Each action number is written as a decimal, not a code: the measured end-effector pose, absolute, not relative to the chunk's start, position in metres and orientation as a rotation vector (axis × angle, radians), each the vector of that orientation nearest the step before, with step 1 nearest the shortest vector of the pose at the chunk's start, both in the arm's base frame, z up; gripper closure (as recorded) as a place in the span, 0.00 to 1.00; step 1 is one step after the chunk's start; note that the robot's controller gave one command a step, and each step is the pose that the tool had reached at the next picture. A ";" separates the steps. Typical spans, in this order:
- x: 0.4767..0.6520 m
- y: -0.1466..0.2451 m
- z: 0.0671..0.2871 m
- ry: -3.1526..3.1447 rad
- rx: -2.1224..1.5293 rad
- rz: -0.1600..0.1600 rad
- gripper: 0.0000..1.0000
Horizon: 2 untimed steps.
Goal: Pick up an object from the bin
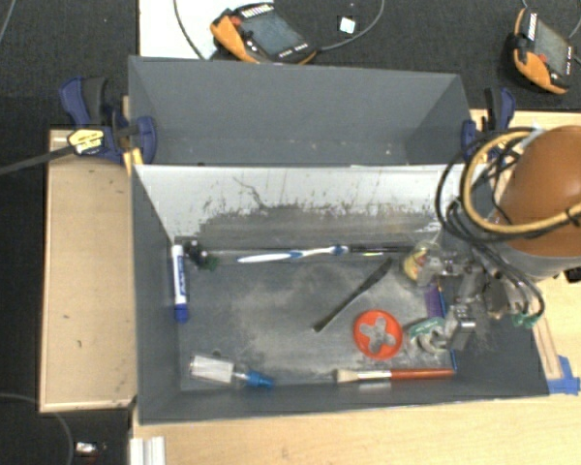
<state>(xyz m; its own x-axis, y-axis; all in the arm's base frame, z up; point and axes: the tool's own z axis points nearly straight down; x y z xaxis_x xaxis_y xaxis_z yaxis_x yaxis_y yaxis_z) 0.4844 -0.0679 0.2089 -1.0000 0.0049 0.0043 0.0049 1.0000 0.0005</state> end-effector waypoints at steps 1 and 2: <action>0.486 -0.068 0.212 -3.145 0.000 0.001 0.00; 0.539 -0.024 0.105 -3.111 0.473 0.002 0.00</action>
Offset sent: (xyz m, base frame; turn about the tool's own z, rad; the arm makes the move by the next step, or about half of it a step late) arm 0.0689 0.0573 -0.1389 -0.4001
